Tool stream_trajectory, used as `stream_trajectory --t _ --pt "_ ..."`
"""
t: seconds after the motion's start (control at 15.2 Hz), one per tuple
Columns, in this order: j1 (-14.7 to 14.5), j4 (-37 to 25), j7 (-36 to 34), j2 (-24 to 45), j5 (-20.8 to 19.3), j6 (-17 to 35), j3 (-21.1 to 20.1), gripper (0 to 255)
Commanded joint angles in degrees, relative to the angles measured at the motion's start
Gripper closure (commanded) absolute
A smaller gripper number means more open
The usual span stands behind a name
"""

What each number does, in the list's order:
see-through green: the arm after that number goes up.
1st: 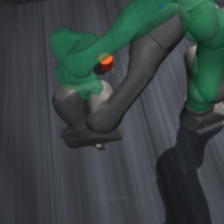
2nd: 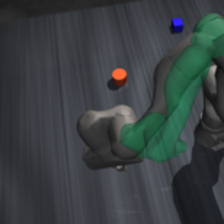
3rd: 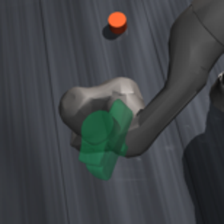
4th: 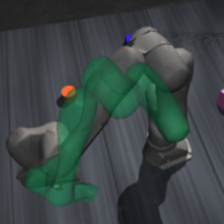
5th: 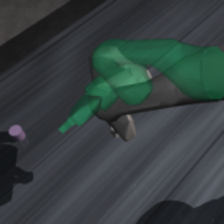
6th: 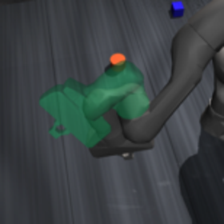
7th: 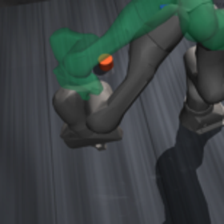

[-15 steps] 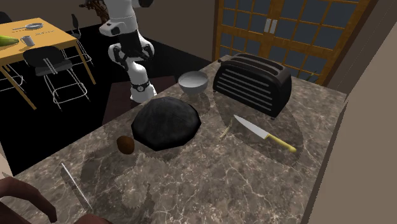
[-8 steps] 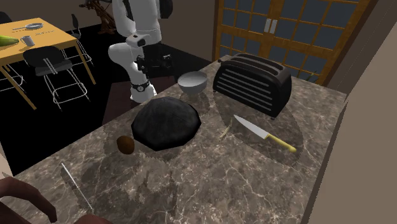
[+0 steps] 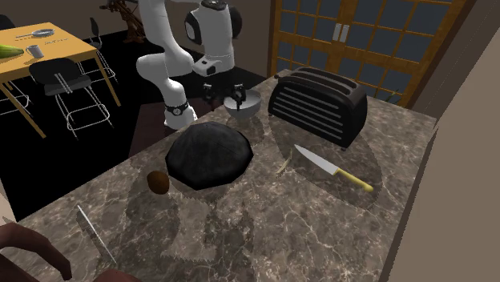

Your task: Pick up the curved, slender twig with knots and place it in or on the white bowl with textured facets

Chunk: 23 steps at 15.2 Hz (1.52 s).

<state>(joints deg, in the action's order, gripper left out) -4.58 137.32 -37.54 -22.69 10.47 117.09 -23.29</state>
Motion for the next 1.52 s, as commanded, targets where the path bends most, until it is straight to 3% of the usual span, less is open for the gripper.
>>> stream_trajectory --t 0.0,0.33,0.66,1.12,1.32,1.45 --pt "0.12 -1.79 -3.98 3.93 -0.69 2.41 -2.58 0" --pt "0.70 -7.86 -14.49 15.06 -5.68 7.19 -8.04 0" --pt "-0.62 -16.07 -26.40 27.73 -14.53 9.74 -10.96 0" --pt "-8.16 -31.51 -40.12 45.47 -26.30 8.78 -8.71 0" --pt "-12.22 -39.65 -43.92 52.73 -29.54 7.16 -6.78 0" --pt "-12.69 -40.10 -44.27 53.65 -29.93 7.58 -6.39 0"
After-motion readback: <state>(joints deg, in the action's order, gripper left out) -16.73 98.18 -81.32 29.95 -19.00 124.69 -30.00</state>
